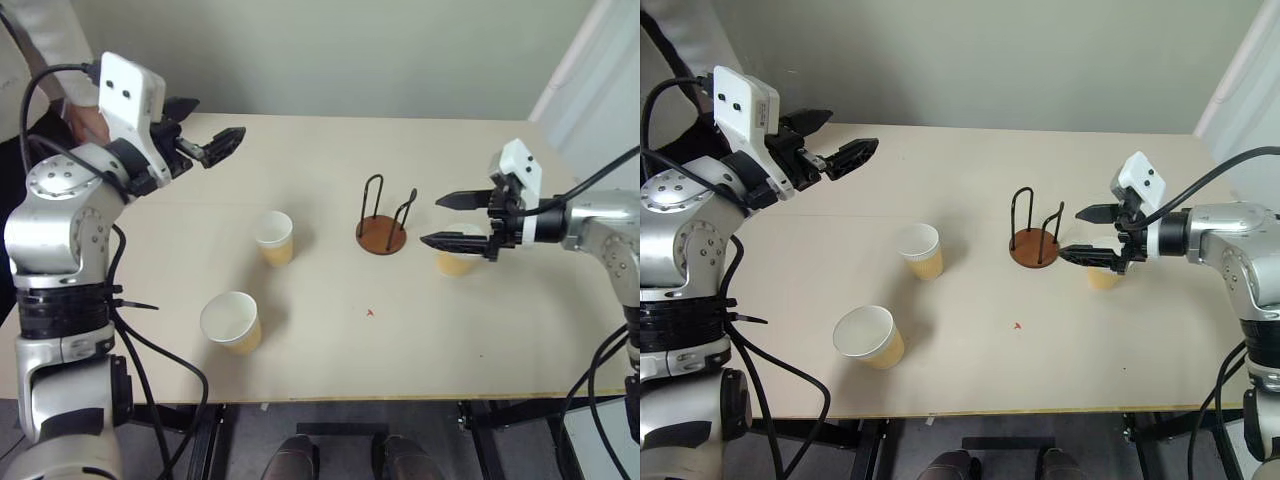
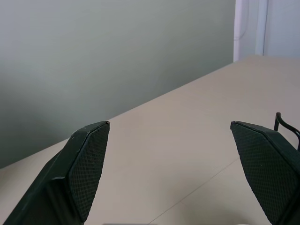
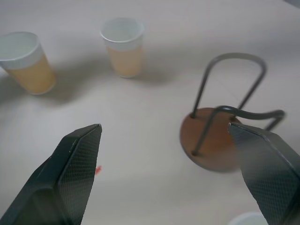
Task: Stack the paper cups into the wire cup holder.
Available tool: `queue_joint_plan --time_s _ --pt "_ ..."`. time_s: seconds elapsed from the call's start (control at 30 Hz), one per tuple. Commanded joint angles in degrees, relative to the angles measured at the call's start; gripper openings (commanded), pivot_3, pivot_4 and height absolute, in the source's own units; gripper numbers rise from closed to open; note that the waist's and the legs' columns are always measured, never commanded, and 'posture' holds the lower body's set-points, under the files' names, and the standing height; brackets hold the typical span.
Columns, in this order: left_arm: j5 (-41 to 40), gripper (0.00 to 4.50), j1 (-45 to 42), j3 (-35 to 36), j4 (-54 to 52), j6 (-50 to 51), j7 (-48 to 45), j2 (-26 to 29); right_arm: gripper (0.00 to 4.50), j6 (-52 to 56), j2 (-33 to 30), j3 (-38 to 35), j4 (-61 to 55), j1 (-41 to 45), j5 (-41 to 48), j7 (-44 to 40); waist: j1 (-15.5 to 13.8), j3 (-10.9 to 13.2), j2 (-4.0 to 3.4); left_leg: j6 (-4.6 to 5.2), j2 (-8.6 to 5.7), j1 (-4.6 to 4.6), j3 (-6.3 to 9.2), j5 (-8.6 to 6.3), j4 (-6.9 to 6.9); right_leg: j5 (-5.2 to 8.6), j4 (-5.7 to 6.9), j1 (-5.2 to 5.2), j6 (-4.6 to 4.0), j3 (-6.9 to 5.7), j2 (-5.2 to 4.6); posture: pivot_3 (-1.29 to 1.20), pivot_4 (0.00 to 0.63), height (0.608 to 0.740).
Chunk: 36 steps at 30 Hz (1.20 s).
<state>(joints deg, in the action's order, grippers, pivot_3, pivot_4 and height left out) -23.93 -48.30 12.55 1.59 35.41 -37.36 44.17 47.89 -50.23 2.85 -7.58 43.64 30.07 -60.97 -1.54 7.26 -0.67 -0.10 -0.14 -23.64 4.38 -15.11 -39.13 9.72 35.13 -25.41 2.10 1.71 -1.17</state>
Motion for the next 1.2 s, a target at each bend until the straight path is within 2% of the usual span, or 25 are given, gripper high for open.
queue_joint_plan --time_s 0.03,0.27,0.43,0.57,0.7,0.83,1.2 --pt "-0.9 4.46 -0.4 1.8 -2.9 0.4 -0.2 1.3 4.48 -0.8 0.3 0.1 -0.1 2.7 -0.5 -0.6 0.0 0.0 0.00 0.00 0.00 0.00 0.00 0.00 0.00 0.00 0.01 -0.01 0.00 0.00 0.00 0.00 0.150 0.740" --pt "-1.3 4.46 -0.8 -0.6 -1.5 -0.3 -1.1 -1.3 4.48 3.3 -1.6 -2.7 -6.4 -1.3 1.4 1.4 -0.2 0.0 0.00 0.00 0.00 -0.04 0.03 0.00 0.00 0.00 -0.04 0.00 0.00 -0.04 0.00 0.00 0.150 0.740" --pt "-0.4 4.46 -5.6 -6.8 3.6 -3.0 -9.3 -2.8 4.48 9.0 -4.7 -4.5 -8.8 -2.7 3.1 3.0 -0.4 0.0 0.00 0.00 -0.02 -0.08 0.03 0.00 -0.05 -0.01 -0.05 0.01 -0.01 -0.03 -0.03 0.00 0.150 0.740" --pt "-1.7 4.46 -3.2 -10.3 2.6 -4.2 -20.5 -0.2 4.48 14.0 -1.2 -4.6 -11.9 -2.9 3.9 9.4 0.3 0.0 0.00 0.00 0.00 -0.04 0.01 0.00 0.03 -0.02 -0.04 -0.01 -0.01 -0.01 -0.01 0.00 0.150 0.740" --pt "-0.9 4.46 -2.6 -11.1 3.9 -6.2 -25.5 1.0 4.48 15.3 1.5 -2.6 -10.9 -2.3 2.2 13.3 0.6 0.0 -0.03 -0.03 0.03 -0.05 0.01 0.01 0.06 -0.01 0.06 -0.13 -0.01 0.01 0.01 0.00 0.150 0.740" --pt "-3.4 4.46 -0.2 -10.5 2.9 -6.1 -32.3 3.1 4.48 17.2 4.7 -0.5 -8.9 0.7 0.8 17.2 0.7 0.0 -0.04 0.00 0.05 -0.04 0.02 0.00 0.04 -0.01 0.06 -0.13 -0.01 0.03 0.02 0.00 0.150 0.740" --pt "-2.6 4.46 -0.4 -9.8 3.7 -8.2 -33.0 2.3 4.48 12.9 9.8 6.3 -0.6 5.6 -6.9 21.3 0.3 0.0 -0.04 0.04 0.04 -0.15 0.10 -0.01 0.02 -0.01 0.02 -0.19 -0.01 -0.03 0.00 0.00 0.150 0.740"
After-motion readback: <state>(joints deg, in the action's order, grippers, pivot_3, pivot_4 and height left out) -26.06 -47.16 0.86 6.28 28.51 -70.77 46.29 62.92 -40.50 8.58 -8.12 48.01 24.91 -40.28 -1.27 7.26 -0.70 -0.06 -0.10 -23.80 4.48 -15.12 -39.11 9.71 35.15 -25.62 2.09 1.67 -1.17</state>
